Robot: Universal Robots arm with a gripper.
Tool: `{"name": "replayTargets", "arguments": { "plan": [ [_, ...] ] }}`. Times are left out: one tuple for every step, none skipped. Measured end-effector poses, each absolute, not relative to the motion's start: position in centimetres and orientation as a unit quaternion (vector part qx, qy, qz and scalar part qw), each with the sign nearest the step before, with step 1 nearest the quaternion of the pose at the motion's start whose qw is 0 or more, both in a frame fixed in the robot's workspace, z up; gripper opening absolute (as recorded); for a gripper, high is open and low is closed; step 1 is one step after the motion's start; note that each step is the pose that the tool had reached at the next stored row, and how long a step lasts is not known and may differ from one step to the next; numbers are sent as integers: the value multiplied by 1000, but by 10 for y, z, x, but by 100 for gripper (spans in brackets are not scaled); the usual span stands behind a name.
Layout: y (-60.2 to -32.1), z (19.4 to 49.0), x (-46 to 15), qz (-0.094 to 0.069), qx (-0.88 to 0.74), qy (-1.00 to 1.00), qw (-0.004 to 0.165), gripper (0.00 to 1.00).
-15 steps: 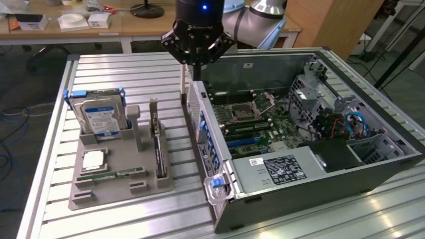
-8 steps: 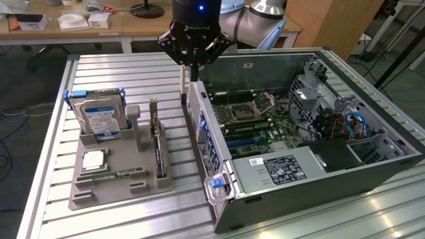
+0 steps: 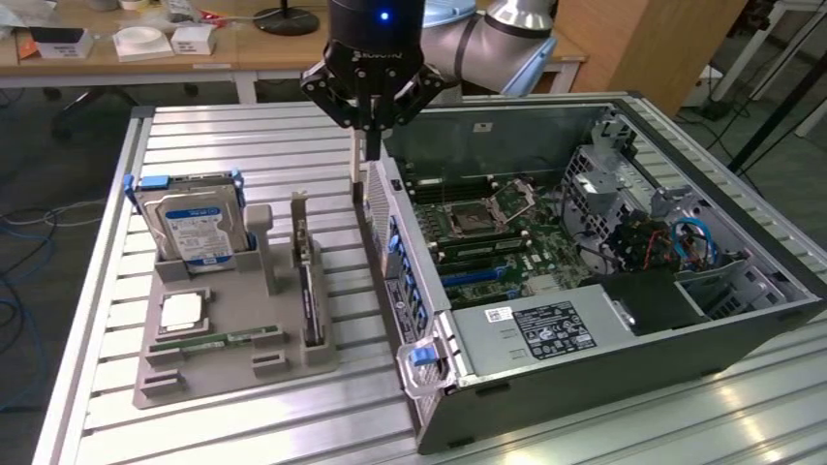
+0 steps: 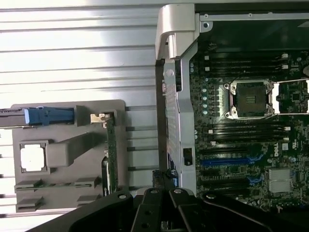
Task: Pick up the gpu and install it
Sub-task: 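Reach for the gpu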
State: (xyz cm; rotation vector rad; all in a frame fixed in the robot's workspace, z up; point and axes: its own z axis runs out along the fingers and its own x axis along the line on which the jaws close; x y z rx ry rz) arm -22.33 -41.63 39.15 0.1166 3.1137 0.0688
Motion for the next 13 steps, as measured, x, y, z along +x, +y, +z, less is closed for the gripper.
{"name": "replayTargets", "arguments": {
  "plan": [
    [-417, 391, -224, 22, 37, 999, 13, 11],
    [-417, 391, -225, 22, 37, 999, 12, 11],
    [-417, 391, -225, 22, 37, 999, 12, 11],
    [-417, 391, -226, 22, 37, 999, 12, 11],
    [-417, 391, -227, 22, 37, 999, 13, 11],
    [-418, 391, -228, 22, 37, 999, 12, 11],
    [-418, 391, -229, 22, 37, 999, 12, 11],
    [-418, 391, -230, 22, 37, 999, 12, 11],
    [-418, 391, -230, 22, 37, 999, 12, 11],
    [-419, 391, -231, 22, 37, 999, 13, 11],
    [-419, 391, -232, 22, 37, 999, 13, 11],
    [-419, 391, -233, 22, 37, 999, 12, 11],
    [-419, 391, -234, 22, 37, 999, 12, 11]
  ]
}}
